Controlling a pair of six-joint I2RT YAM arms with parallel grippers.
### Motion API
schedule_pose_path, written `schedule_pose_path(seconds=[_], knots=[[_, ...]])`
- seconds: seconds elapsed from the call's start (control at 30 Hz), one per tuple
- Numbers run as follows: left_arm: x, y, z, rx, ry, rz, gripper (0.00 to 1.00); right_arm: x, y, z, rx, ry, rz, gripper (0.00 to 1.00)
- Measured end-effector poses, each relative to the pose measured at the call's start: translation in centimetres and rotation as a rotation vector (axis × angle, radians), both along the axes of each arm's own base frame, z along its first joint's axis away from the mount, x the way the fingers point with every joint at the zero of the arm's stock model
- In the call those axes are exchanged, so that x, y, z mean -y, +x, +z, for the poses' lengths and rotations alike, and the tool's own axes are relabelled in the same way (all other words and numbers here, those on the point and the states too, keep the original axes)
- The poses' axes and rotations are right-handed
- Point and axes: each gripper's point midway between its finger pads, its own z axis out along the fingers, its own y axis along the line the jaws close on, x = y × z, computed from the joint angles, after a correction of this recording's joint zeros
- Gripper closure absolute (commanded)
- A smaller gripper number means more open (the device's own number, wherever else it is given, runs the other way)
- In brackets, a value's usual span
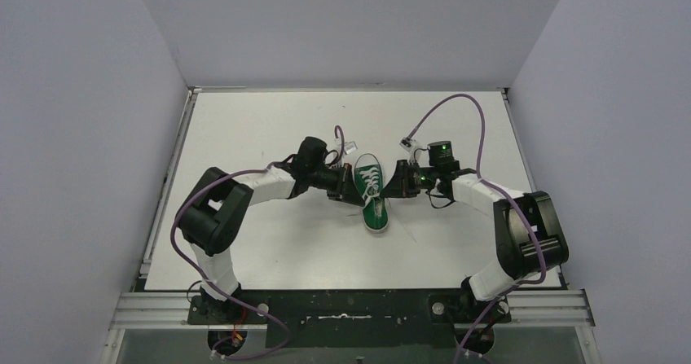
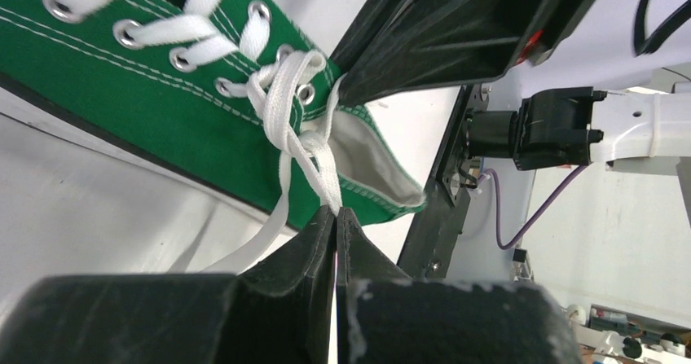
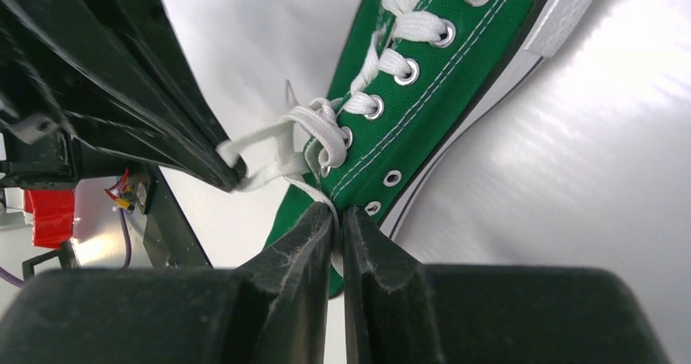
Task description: Tie the shoes
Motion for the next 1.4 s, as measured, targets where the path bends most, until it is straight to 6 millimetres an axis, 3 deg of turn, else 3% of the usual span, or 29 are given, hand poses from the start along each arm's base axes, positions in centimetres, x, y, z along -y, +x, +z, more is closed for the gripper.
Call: schedule_pose_path(seconds=[0.2, 0.5, 0.6, 0.73, 0.83, 0.97, 1.17, 1.4], knots=[[0.5, 0.7, 0.8, 0.006, -0.032, 0.026, 1.0, 0.4, -1.2, -1.6, -0.051, 0.0, -0.028, 0.78], [-0.2, -0.2, -0.8, -0.029, -0.014, 0.042, 1.0, 0.7, -1.6, -1.1, -0.03, 0.008, -0.04, 0.78], [-0.3, -0.3, -1.0, -0.033, -0.008, 0.043, 1.0, 0.9, -1.7, -0.7, -0.022, 0.011, -0.044, 0.86], [-0.4, -0.4, -0.9, -0.027, -0.004, 0.038, 1.0, 1.0, -1.8, -0.3, -0.017, 0.013, -0.049, 0.89], [-0.7, -0.6, -1.0, -0.022, 0.012, 0.032, 1.0, 1.2, -1.9, -0.4, -0.029, 0.01, -0.052, 1.0], [-1.1, -1.2, -1.7, -0.008, 0.057, 0.018, 1.0, 1.2, -2.2, -0.5, -0.045, 0.008, -0.051, 1.0], [-1.0, -1.8, -1.8, 0.022, 0.134, -0.03, 0.75, 0.7, -2.6, -0.2, -0.045, 0.019, -0.027, 1.0], [-1.2, 1.8, 0.6, 0.091, 0.12, 0.015, 0.48, -0.5, -2.9, 0.4, -0.032, 0.024, 0.009, 1.0]])
